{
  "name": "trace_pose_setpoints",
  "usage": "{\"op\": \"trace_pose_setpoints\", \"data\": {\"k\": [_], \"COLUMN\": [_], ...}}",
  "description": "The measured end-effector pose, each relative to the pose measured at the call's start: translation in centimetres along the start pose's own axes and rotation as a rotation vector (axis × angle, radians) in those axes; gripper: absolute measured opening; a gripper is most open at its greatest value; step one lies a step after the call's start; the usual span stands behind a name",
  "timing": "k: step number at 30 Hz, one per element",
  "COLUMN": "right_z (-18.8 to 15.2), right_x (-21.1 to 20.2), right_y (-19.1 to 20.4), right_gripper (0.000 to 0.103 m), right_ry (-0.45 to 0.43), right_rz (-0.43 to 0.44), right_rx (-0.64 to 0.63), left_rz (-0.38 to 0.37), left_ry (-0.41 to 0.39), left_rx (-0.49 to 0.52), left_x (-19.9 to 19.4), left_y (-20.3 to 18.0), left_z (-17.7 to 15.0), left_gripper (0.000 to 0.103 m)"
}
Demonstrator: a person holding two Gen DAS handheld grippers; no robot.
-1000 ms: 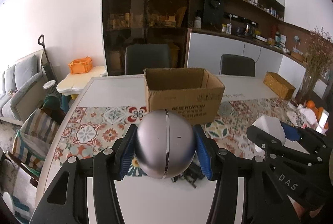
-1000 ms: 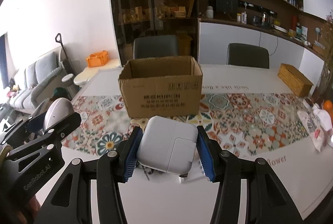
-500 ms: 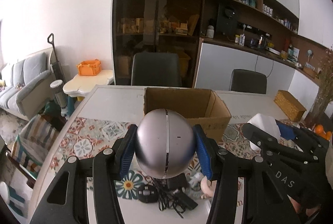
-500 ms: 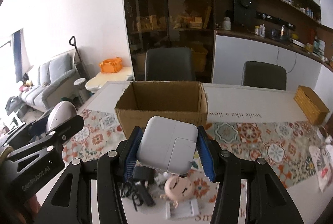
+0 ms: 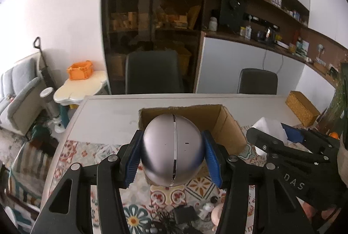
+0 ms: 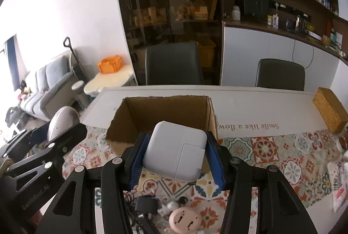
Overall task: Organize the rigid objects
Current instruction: 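Carry the silver speaker in the left tool and the adapter in the right tool toward the box, then open the left tool over the box while the right tool releases the adapter inside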
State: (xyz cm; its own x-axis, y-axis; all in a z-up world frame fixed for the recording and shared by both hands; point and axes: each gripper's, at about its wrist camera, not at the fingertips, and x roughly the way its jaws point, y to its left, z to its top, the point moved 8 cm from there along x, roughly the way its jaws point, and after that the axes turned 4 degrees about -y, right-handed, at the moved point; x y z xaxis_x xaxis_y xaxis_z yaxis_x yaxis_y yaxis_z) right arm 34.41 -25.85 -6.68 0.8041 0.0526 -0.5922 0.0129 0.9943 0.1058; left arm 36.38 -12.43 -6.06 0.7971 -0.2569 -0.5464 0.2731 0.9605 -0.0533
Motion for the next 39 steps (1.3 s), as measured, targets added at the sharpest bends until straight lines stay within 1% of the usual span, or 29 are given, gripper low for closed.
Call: {"op": "trace_pose_setpoints", "data": {"k": [2, 4, 7, 9, 10, 14, 17, 20, 22, 26, 29, 31, 35, 37, 38, 39], "right_z": [0.9, 1.6, 2.3, 2.6, 2.6, 2.5, 1.9, 1.3, 0.8, 0.1, 0.0, 0.0, 0.3, 0.3, 0.3, 0.2], "right_x": [1.1, 2.3, 4.3, 5.4, 6.2, 8.7, 10.6, 12.4, 13.5, 14.7, 15.1, 15.3, 15.6, 15.8, 15.8, 15.8], "right_y": [-0.2, -0.3, -0.5, -0.7, -0.8, -1.2, -1.5, -1.8, -2.0, -2.5, -2.5, -2.4, -2.3, -2.2, -2.1, -2.1], "right_gripper": [0.052, 0.052, 0.052, 0.052, 0.052, 0.052, 0.052, 0.052, 0.052, 0.052, 0.052, 0.052, 0.052, 0.052, 0.054, 0.063], "right_ry": [0.027, 0.06, 0.112, 0.138, 0.164, 0.249, 0.313, 0.368, 0.4, 0.434, 0.441, 0.445, 0.444, 0.448, 0.452, 0.452], "right_rz": [0.002, 0.012, 0.013, 0.017, 0.012, 0.022, 0.024, 0.024, 0.032, 0.017, 0.019, 0.028, 0.025, 0.021, 0.015, 0.003], "right_rx": [0.013, 0.023, 0.029, 0.031, 0.035, 0.039, 0.035, 0.04, 0.048, 0.047, 0.042, 0.043, 0.034, 0.033, 0.034, 0.036], "left_rz": [0.003, -0.015, -0.029, -0.024, -0.03, -0.044, -0.034, -0.048, -0.042, -0.027, -0.021, 0.012, 0.089, 0.132, 0.153, 0.163], "left_ry": [0.019, 0.047, 0.097, 0.128, 0.152, 0.241, 0.297, 0.375, 0.402, 0.416, 0.415, 0.4, 0.36, 0.334, 0.322, 0.312], "left_rx": [0.014, 0.01, 0.016, 0.019, 0.016, 0.012, -0.001, -0.013, -0.007, -0.006, -0.012, -0.002, 0.009, 0.021, 0.022, 0.019], "left_x": [1.1, 2.6, 4.5, 5.7, 6.5, 8.9, 10.4, 12.2, 12.8, 13.6, 13.6, 13.3, 12.4, 11.8, 11.5, 11.2], "left_y": [0.0, 0.1, 0.1, 0.2, 0.3, 0.3, 0.6, 0.6, 0.6, 1.0, 1.2, 1.8, 3.0, 3.8, 4.2, 4.4], "left_z": [0.8, 1.5, 1.9, 2.0, 2.0, 1.2, 0.5, -0.7, -1.1, -1.4, -1.2, -1.1, -0.4, -0.2, -0.1, -0.1], "left_gripper": [0.053, 0.053, 0.053, 0.053, 0.053, 0.053, 0.053, 0.053, 0.053, 0.054, 0.058, 0.063, 0.068, 0.074, 0.075, 0.077]}}
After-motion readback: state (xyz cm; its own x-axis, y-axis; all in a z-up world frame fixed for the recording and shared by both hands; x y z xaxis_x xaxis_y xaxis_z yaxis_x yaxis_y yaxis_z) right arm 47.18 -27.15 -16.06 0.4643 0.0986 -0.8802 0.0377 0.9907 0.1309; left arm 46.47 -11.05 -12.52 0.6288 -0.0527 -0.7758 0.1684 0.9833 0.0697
